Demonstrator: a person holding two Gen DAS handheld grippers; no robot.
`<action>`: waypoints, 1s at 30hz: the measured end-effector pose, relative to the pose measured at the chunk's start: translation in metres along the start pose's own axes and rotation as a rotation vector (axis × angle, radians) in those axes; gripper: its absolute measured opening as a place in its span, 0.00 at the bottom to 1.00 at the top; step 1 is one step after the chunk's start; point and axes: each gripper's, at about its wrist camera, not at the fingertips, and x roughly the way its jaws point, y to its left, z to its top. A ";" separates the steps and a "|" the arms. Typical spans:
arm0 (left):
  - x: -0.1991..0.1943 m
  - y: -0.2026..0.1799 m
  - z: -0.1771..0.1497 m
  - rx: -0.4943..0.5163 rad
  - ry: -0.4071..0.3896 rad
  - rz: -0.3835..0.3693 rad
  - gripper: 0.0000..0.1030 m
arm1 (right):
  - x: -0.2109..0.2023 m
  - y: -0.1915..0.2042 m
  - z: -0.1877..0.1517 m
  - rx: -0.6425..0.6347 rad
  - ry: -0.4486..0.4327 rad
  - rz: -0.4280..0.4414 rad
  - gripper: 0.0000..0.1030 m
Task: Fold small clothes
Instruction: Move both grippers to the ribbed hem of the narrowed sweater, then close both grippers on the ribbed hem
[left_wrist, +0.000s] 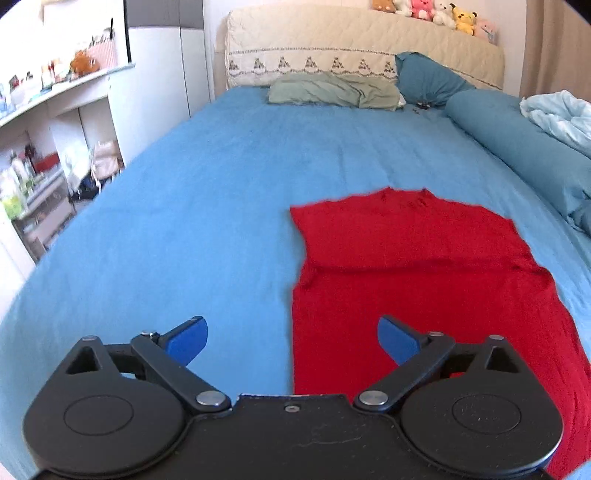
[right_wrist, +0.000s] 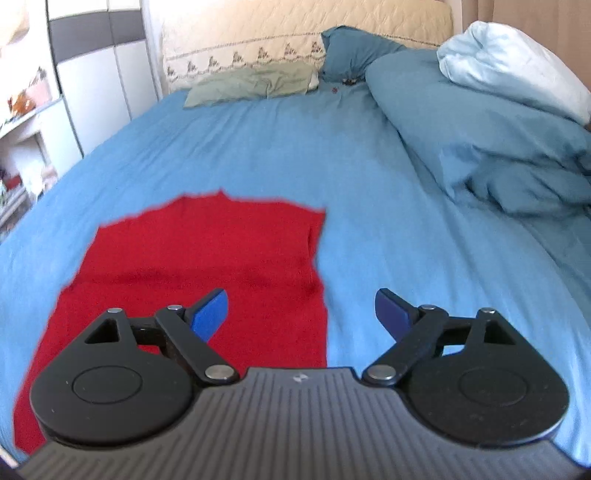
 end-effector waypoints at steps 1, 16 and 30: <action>-0.001 0.001 -0.010 0.003 0.007 -0.002 0.98 | -0.006 0.000 -0.015 -0.004 -0.001 -0.003 1.00; -0.041 -0.006 -0.115 -0.028 0.146 -0.072 0.96 | -0.059 0.014 -0.152 -0.005 0.140 0.010 1.00; -0.016 -0.025 -0.155 -0.055 0.181 -0.112 0.66 | -0.040 0.005 -0.205 0.119 0.190 -0.015 0.87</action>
